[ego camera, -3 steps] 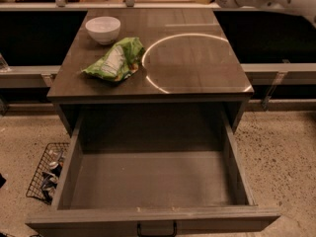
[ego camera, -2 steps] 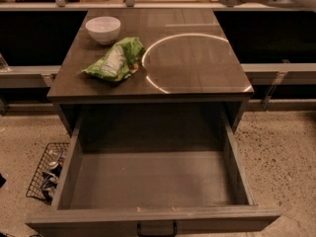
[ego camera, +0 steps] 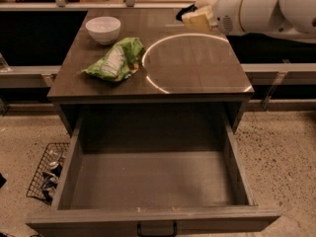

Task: Place rxbar blueberry into top drawer

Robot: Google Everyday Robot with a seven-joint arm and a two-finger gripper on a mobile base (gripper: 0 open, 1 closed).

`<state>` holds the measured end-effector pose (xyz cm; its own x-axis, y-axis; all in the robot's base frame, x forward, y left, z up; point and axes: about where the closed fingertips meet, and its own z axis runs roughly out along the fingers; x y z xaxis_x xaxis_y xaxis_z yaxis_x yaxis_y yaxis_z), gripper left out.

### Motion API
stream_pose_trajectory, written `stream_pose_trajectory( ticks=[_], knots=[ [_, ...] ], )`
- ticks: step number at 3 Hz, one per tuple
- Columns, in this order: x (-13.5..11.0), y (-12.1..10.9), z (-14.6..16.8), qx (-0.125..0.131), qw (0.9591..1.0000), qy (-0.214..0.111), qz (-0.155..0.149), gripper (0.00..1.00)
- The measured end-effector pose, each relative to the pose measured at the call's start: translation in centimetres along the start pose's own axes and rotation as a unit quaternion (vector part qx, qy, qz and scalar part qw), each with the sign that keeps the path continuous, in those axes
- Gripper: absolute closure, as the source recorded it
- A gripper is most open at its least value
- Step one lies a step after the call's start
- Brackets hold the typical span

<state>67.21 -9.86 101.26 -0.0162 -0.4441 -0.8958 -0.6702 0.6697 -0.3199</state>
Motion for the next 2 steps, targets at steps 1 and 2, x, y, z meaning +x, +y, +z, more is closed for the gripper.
stream_pose_trajectory(
  ticks=[1, 2],
  knots=[
    [1.5, 3.8, -0.4, -0.052, 0.9986, 0.009, -0.01, 1.0],
    [2.5, 9.8, -0.1, -0.175, 0.9826, 0.009, -0.06, 1.0]
  ],
)
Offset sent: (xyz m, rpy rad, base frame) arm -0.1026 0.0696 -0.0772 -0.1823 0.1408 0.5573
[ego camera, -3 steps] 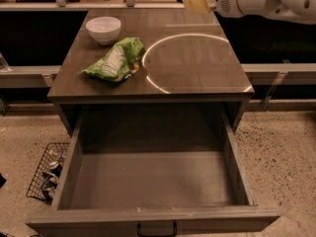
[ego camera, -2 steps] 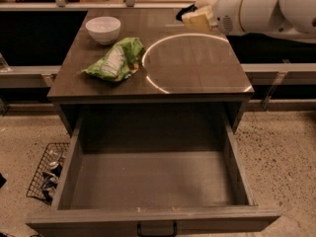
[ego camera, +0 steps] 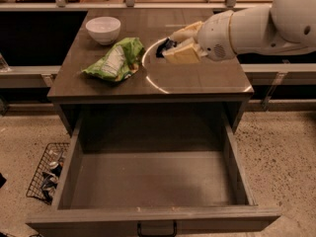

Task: Place rxbar blueberry into top drawer

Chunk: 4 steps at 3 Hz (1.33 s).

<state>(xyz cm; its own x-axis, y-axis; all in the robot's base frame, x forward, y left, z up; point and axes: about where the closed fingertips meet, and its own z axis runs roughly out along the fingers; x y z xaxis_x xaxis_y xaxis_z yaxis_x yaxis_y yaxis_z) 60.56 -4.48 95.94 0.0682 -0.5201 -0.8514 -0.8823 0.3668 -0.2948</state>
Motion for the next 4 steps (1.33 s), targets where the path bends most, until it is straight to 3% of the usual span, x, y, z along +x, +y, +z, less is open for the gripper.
stream_pose_trajectory(
  ticks=[1, 2, 3, 4],
  knots=[
    [0.4, 3.6, 0.9, -0.093, 0.9951, -0.006, -0.032, 1.0],
    [0.4, 3.6, 0.9, -0.093, 0.9951, -0.006, -0.032, 1.0],
    [2.2, 5.0, 1.6, -0.091, 0.9956, -0.002, -0.019, 1.0],
    [5.6, 8.7, 2.2, -0.084, 0.9962, -0.021, 0.006, 1.0]
  ],
)
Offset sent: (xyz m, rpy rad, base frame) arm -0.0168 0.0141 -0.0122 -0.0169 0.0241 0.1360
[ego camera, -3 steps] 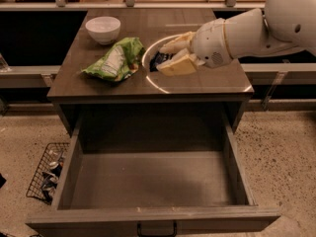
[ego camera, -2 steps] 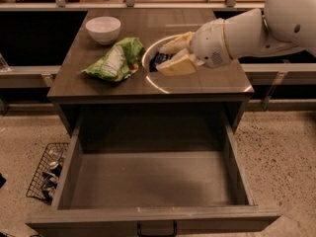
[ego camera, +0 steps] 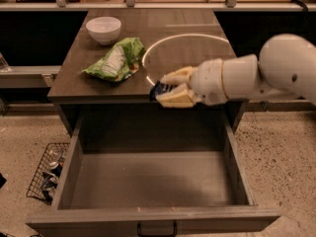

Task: Place rxbar blueberry into top drawer

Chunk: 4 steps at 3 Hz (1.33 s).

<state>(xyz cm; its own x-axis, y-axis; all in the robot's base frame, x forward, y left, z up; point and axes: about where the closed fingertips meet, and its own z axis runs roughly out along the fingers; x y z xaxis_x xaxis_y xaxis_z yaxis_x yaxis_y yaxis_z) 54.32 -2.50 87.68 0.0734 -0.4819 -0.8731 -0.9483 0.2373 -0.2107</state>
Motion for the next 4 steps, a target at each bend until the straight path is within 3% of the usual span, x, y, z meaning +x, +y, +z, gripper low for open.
stream_pose_trajectory(
  ticks=[2, 4],
  knots=[
    [12.0, 8.6, 3.9, -0.028, 0.9976, -0.027, 0.058, 1.0],
    [21.6, 11.8, 8.8, -0.055, 0.9928, -0.014, 0.106, 1.0]
  ],
)
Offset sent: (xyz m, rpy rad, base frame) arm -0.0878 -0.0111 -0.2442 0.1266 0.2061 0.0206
